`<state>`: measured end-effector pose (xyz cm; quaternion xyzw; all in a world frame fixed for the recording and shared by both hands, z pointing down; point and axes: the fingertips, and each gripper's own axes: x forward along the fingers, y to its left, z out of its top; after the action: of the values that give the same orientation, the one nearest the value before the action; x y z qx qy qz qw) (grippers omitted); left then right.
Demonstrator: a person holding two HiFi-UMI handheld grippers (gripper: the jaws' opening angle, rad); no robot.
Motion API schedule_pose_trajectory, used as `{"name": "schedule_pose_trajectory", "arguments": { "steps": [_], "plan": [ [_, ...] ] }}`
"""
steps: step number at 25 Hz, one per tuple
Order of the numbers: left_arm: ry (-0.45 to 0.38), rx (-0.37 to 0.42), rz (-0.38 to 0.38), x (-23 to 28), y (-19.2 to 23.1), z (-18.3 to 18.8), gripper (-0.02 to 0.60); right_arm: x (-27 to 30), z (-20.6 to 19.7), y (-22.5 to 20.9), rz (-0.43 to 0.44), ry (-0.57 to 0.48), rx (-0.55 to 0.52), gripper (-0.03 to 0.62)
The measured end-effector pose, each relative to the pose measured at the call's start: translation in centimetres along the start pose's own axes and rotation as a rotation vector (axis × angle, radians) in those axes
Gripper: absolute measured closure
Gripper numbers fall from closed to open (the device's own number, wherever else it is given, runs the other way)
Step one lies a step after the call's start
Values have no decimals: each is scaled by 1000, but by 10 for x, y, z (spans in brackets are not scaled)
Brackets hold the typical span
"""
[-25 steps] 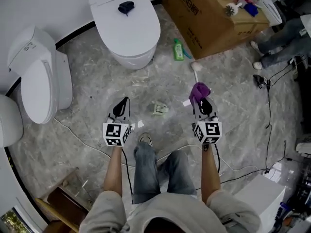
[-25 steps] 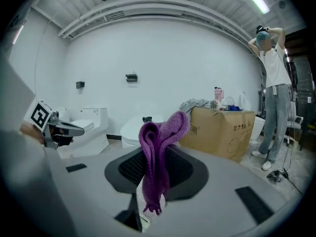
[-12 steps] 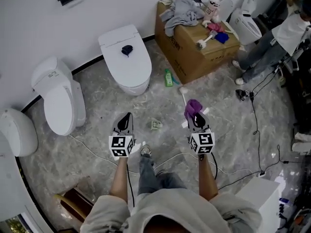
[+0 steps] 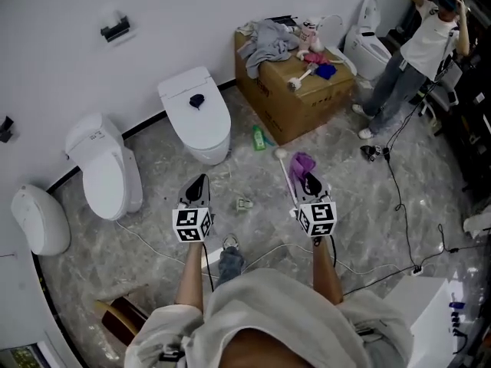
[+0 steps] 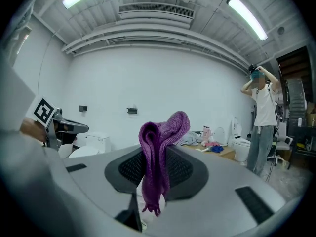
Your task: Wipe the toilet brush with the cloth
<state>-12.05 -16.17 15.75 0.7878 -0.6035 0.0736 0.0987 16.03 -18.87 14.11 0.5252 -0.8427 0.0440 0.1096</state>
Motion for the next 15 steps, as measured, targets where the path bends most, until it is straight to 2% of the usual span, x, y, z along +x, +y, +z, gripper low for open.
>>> {"name": "schedule_pose_trajectory", "arguments": {
  "steps": [7, 15],
  "plan": [
    [-66, 33, 10, -27, -17, 37, 563, -49, 16, -14, -32, -42, 7, 482],
    [-58, 34, -1, -48, -35, 29, 563, -87, 5, -17, -59, -40, 21, 482]
  ]
}}
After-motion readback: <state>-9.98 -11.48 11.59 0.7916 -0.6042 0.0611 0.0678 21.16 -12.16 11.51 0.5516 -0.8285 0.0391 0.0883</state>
